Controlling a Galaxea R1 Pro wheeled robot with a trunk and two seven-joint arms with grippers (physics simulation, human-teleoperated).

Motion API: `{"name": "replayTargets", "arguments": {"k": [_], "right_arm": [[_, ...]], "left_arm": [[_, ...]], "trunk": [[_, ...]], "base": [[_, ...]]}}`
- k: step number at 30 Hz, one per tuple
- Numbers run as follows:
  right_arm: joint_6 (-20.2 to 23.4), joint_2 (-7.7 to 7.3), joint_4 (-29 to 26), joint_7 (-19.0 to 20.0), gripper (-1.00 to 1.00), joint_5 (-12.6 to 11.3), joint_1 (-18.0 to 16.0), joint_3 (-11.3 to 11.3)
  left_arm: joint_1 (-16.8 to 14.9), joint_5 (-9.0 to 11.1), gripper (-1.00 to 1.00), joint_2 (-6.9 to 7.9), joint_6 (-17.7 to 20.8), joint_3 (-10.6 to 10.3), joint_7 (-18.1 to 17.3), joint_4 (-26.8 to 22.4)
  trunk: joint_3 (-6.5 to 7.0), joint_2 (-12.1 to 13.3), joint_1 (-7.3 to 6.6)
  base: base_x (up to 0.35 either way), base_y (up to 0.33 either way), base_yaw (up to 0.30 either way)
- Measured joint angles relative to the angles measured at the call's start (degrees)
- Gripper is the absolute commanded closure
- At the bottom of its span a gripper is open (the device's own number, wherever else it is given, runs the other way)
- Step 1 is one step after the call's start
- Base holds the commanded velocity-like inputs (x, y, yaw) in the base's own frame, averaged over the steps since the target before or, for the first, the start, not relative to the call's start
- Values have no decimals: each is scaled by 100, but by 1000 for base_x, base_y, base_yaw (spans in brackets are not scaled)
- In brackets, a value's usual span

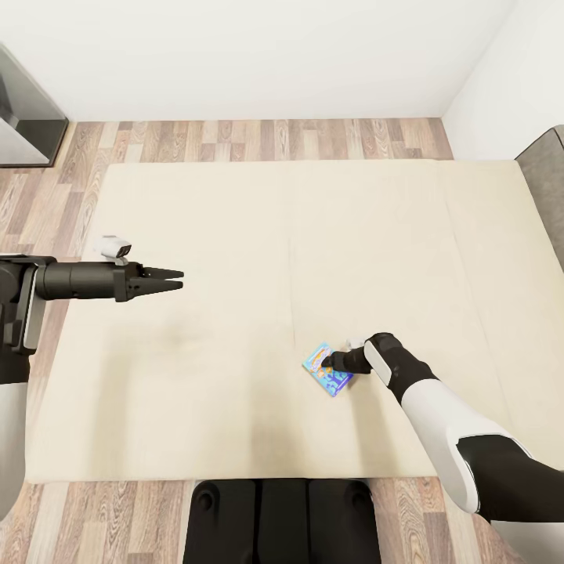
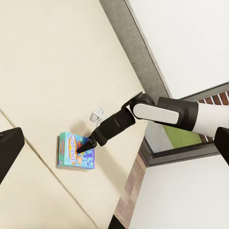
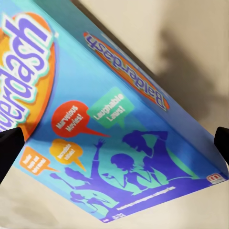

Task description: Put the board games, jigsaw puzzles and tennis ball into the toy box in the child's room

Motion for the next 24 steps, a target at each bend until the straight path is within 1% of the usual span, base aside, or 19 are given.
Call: {"name": "replayTargets", "arguments": {"k": [6, 11, 24], "right_arm": [[-1, 0, 0, 0, -100, 1, 0, 0], [9, 43, 0, -6, -100, -1, -1, -1], [15, 53, -1, -8, -100, 5, 0, 2]], "left_arm": [[0, 0, -100, 1, 0, 0, 0, 0], [0, -8, -100, -17, 0, 4, -1, 7], [-1, -12, -100, -3, 0, 8, -2, 16]], "trunk": [[0, 0, 0], [0, 0, 0], [0, 0, 0]], "base": [[0, 9, 0], [0, 83, 0], [0, 198, 0]]}}
